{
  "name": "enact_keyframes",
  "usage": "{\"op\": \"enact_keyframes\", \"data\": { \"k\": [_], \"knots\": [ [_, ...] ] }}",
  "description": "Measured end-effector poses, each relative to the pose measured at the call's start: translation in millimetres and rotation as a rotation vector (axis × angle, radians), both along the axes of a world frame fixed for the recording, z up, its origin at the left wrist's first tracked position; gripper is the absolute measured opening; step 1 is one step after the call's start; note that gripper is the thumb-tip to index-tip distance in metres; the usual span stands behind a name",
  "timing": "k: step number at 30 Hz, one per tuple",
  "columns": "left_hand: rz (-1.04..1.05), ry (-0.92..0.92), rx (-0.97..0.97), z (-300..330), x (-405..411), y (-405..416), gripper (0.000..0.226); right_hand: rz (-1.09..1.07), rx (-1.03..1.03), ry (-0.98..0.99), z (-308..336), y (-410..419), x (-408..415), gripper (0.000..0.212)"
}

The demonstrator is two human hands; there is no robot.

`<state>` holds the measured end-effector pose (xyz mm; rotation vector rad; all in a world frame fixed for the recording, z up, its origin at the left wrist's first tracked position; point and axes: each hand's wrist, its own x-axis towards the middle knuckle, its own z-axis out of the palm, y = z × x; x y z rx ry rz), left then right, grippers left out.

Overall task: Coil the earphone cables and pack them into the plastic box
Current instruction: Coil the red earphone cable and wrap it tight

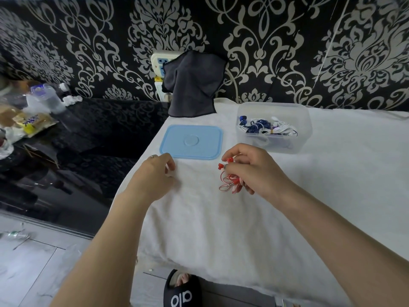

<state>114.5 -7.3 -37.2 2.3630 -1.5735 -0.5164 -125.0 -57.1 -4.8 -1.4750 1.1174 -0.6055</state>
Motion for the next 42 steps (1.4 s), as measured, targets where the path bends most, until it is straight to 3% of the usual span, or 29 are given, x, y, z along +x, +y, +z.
{"op": "enact_keyframes", "data": {
  "k": [6,13,17,30,42],
  "knots": [
    [0.028,-0.003,-0.004,-3,3,2,0.015,0.1,-0.008,0.069,-6,-1,0,0.027],
    [-0.094,0.424,-0.149,24,-36,-3,0.016,0.078,-0.038,0.093,-3,0,-3,0.02],
    [-0.149,0.552,-0.174,32,-56,-4,0.008,0.056,-0.092,0.081,-1,0,-4,0.019],
    [-0.189,0.592,-0.227,32,-69,-15,0.012,-0.009,-0.013,-0.046,8,-5,-9,0.009],
    [-0.177,0.672,-0.222,39,-76,-18,0.016,0.0,-0.1,-0.003,1,-5,-11,0.007]
  ]
}}
